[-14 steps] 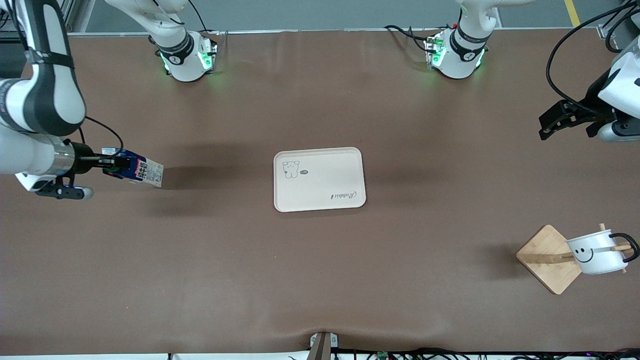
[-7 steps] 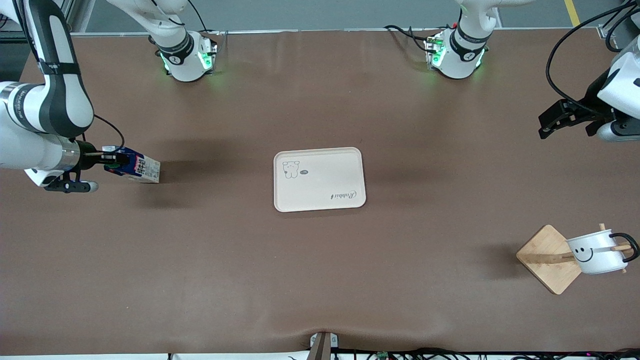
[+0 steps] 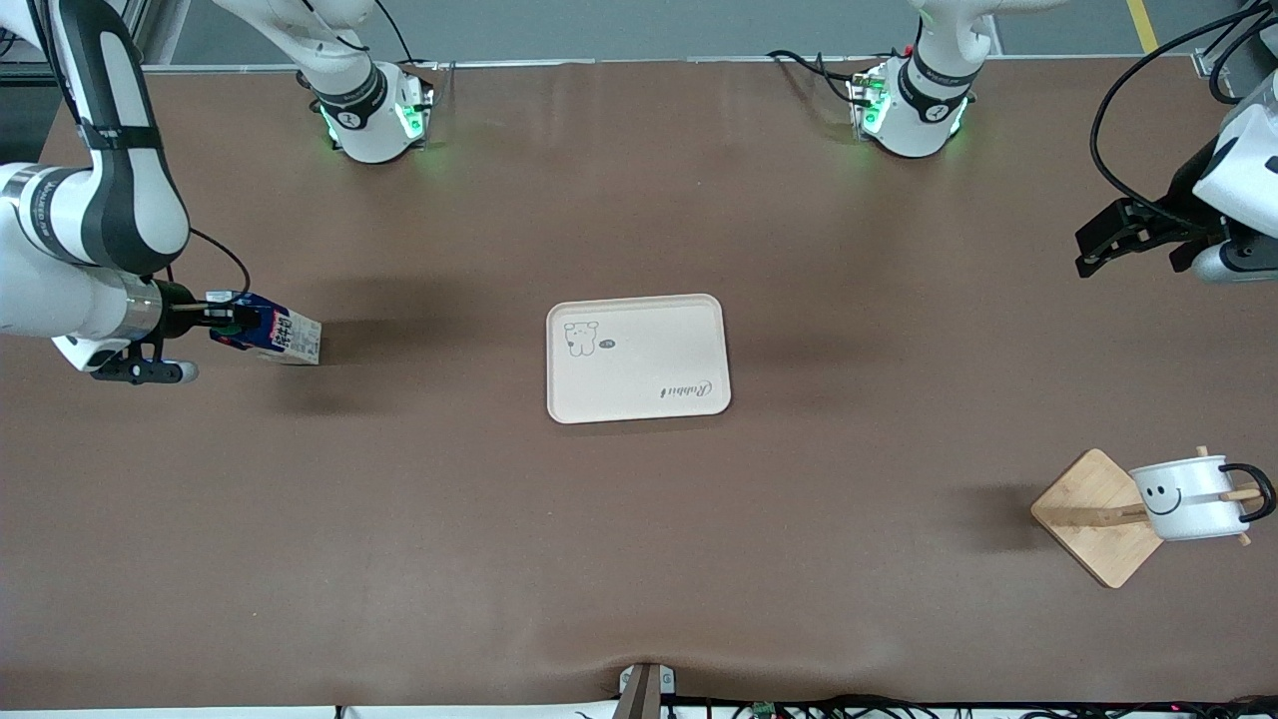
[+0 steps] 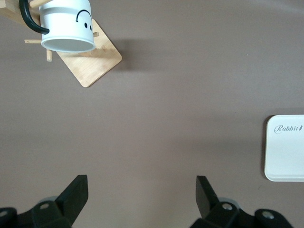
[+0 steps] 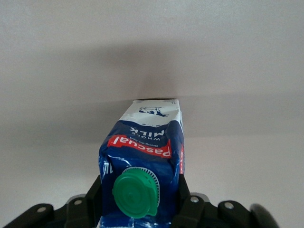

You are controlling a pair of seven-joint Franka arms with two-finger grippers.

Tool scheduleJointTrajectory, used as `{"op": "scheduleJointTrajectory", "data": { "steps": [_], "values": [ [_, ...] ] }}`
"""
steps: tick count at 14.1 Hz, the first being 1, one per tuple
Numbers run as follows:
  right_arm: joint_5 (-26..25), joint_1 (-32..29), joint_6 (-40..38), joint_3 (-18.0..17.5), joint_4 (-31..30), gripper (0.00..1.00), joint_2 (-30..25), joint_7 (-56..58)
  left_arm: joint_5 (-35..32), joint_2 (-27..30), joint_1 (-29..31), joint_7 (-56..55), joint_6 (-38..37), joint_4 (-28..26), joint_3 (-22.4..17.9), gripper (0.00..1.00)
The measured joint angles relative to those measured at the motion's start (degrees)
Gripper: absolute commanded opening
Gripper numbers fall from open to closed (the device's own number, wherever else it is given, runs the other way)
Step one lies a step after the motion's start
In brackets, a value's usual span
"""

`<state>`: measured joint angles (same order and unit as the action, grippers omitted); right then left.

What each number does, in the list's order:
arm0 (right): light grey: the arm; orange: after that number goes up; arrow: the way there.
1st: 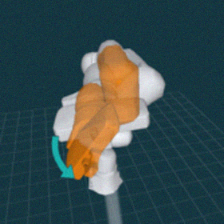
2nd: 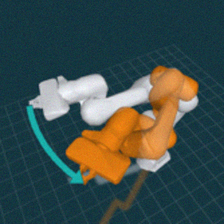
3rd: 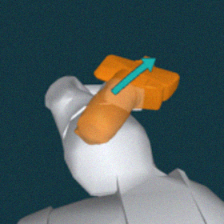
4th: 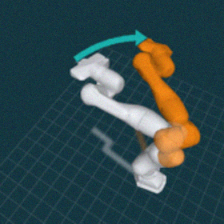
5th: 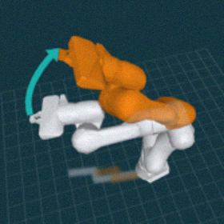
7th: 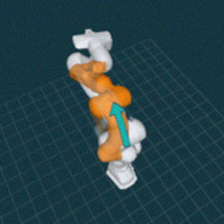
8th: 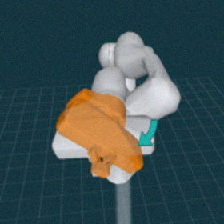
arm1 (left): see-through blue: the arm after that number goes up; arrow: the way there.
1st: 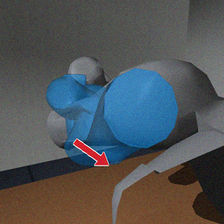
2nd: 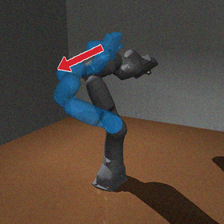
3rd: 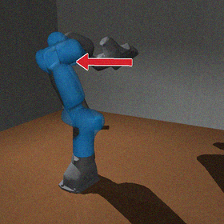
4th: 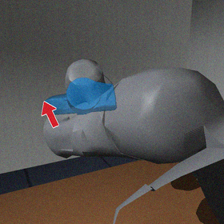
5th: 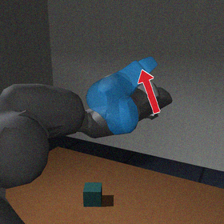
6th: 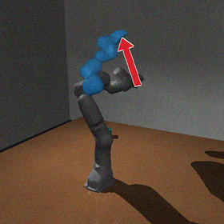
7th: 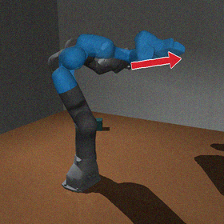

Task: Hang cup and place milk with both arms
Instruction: 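Lower the milk carton onto the table with the right gripper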

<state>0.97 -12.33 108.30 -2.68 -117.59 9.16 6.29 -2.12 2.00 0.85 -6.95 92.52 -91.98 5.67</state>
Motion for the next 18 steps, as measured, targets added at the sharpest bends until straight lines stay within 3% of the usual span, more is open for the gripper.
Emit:
{"op": "scheduleJointTrajectory", "data": {
  "steps": [2,3,4,5,6,15,18],
  "values": [
    [0.5,-0.4,1.0,0.0,-1.0,0.0,-0.5,1.0,0.0,0.0,0.1,0.0,0.0,0.1,-0.2,1.0],
    [0.8,-0.7,1.6,0.0,-1.7,0.06,-0.9,1.9,0.0,0.1,0.2,0.0,0.0,0.2,-0.3,1.0],
    [1.3,-1.2,1.9,0.0,-2.1,0.61,-1.2,2.7,0.0,0.2,0.2,0.0,0.0,0.3,-0.3,1.0],
    [1.9,-1.7,2.1,0.0,-2.3,0.96,-1.3,3.5,0.0,0.2,0.2,0.0,0.0,0.3,-0.3,1.0],
    [2.3,-2.0,2.1,0.0,-2.3,1.0,-1.3,4.0,0.0,0.2,0.2,0.0,0.0,0.4,-0.3,1.0],
    [2.4,-2.1,3.0,0.0,-3.5,1.0,-1.3,4.3,0.0,0.2,0.2,-0.1,-1.2,0.4,-0.3,1.0],
    [2.4,-2.1,0.4,-0.1,-1.1,1.0,-1.3,4.3,0.0,0.3,0.2,-0.1,-1.2,0.5,-0.4,1.0]
  ]
}}
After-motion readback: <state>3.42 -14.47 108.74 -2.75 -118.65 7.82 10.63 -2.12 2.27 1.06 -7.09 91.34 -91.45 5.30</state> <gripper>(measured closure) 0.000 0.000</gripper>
